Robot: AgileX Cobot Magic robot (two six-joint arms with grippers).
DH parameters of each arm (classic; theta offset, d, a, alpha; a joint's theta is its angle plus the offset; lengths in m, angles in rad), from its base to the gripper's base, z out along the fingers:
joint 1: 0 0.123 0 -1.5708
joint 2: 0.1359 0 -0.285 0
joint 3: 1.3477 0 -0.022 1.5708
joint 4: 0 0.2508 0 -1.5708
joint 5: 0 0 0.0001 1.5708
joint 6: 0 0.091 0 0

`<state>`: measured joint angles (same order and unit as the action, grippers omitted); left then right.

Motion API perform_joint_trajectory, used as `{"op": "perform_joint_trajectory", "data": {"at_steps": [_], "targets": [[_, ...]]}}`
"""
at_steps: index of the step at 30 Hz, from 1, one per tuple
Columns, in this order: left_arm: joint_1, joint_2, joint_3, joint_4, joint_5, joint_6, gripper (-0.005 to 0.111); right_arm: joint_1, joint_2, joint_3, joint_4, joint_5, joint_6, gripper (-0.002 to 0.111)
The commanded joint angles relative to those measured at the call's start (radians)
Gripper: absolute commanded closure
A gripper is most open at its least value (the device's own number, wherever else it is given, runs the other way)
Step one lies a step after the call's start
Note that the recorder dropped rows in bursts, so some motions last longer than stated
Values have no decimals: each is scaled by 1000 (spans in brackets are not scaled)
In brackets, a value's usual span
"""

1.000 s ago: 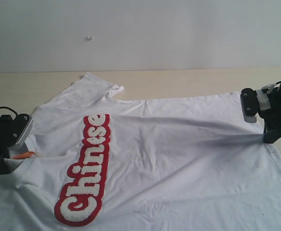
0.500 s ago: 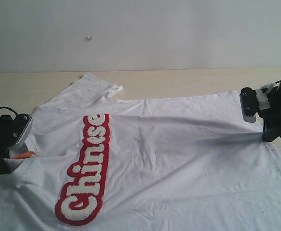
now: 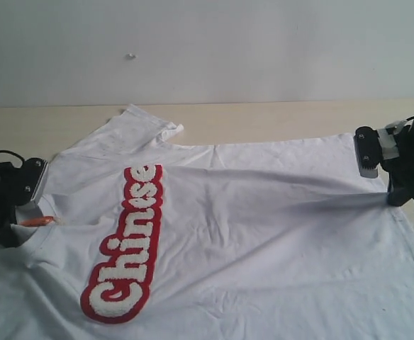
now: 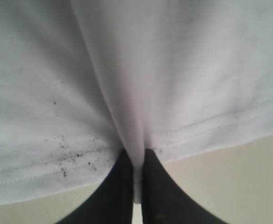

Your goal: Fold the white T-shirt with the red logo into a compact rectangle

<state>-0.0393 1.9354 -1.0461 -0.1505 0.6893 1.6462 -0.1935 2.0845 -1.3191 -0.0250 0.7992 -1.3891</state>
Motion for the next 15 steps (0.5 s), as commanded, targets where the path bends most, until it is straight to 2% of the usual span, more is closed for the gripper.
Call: {"op": "perform_joint_trajectory", "data": {"at_steps": [1,15], "targets": [[0,-88,-18,4,-122,-81,107,-4,-74,-6,3,-3,-4,108],[20,-470,-18,7,-348,-477,107,-4,-351,-6,165,41,-4,108]]}}
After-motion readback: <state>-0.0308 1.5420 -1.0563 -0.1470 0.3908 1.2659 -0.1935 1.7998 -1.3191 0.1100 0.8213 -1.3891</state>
